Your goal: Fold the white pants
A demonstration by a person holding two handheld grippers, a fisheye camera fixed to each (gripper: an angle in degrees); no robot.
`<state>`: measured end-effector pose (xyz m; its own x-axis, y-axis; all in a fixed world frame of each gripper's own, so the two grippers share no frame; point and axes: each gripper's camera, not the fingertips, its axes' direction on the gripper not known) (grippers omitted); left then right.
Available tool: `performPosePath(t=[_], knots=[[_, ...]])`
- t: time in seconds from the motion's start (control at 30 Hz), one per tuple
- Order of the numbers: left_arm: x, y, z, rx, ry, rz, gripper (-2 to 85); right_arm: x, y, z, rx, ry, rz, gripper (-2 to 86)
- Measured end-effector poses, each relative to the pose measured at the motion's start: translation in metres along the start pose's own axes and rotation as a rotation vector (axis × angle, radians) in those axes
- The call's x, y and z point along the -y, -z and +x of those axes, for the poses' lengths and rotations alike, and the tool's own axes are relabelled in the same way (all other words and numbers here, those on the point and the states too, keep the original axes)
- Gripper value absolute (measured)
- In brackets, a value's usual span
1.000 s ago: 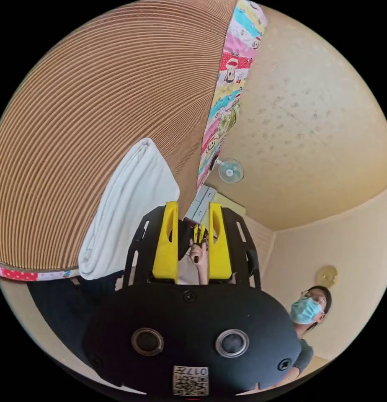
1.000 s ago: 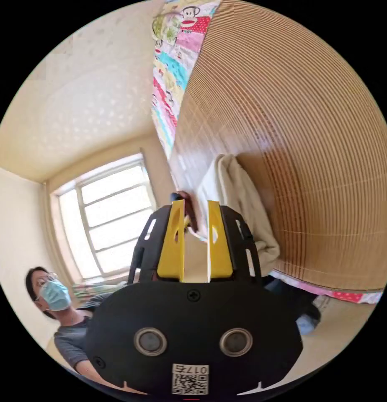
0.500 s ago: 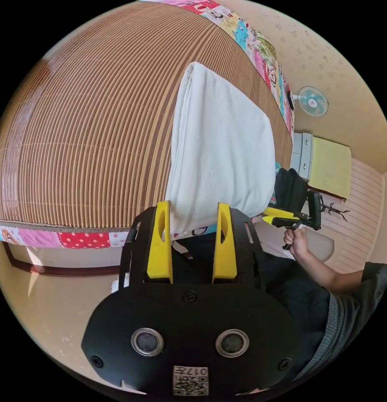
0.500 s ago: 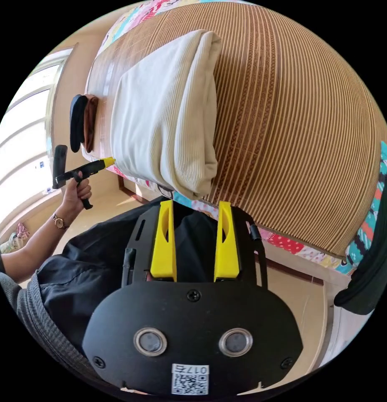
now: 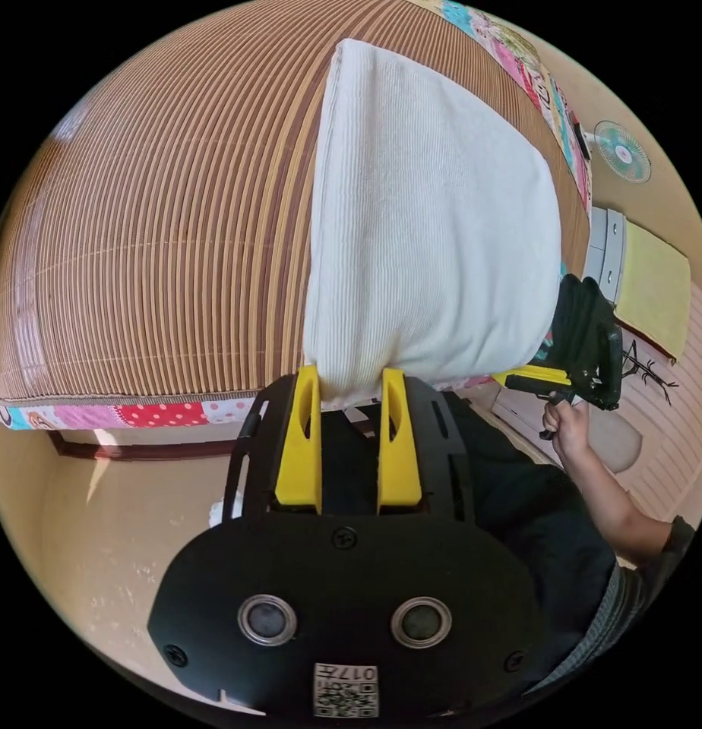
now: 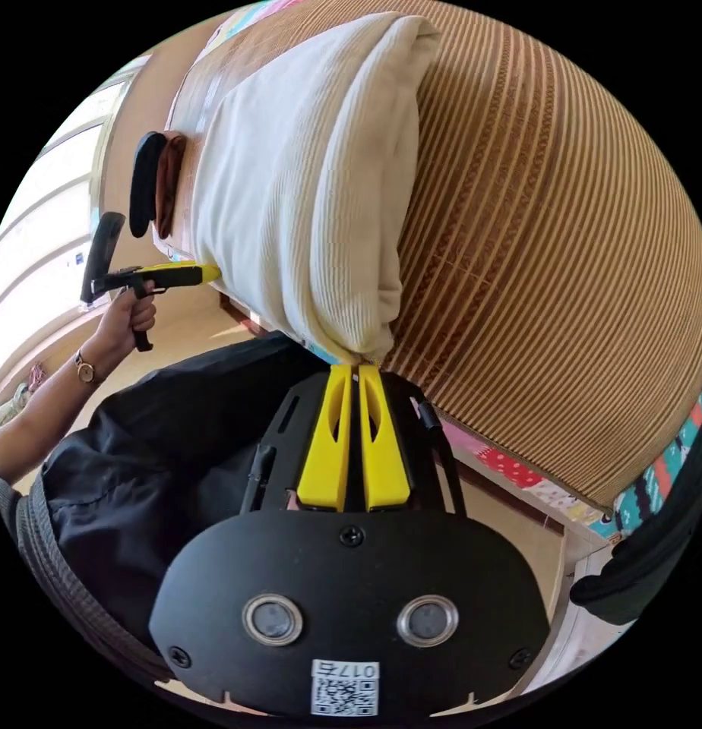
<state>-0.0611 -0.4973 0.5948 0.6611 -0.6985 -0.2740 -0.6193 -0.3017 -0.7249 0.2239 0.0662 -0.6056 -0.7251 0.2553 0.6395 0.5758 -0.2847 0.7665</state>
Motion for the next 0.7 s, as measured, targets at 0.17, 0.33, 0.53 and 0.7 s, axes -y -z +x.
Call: performPosePath(t=[0.17, 0.33, 0.53, 0.7], knots=[[-0.012, -0.001, -0.019, -0.076, 0.01, -0.004, 8.8, -0.003, -0.015, 0.045, 0.066, -0.083, -0.014, 2.7], [-0.027, 0.002, -0.018, -0.018, -0.005, 0.026, 10.8, 0.005, -0.015, 0.066, 0.213, -0.143, -0.076, 5.9], [-0.047, 0.037, -0.066, -0.142, 0.003, 0.062, 17.3, -0.04, 0.036, 0.115, 0.512, -0.198, 0.116, 20.1], [-0.043, 0.058, -0.135, -0.488, 0.09, 0.174, 22.1, -0.033, 0.046, 0.142, 0.737, -0.132, 0.253, 25.8]])
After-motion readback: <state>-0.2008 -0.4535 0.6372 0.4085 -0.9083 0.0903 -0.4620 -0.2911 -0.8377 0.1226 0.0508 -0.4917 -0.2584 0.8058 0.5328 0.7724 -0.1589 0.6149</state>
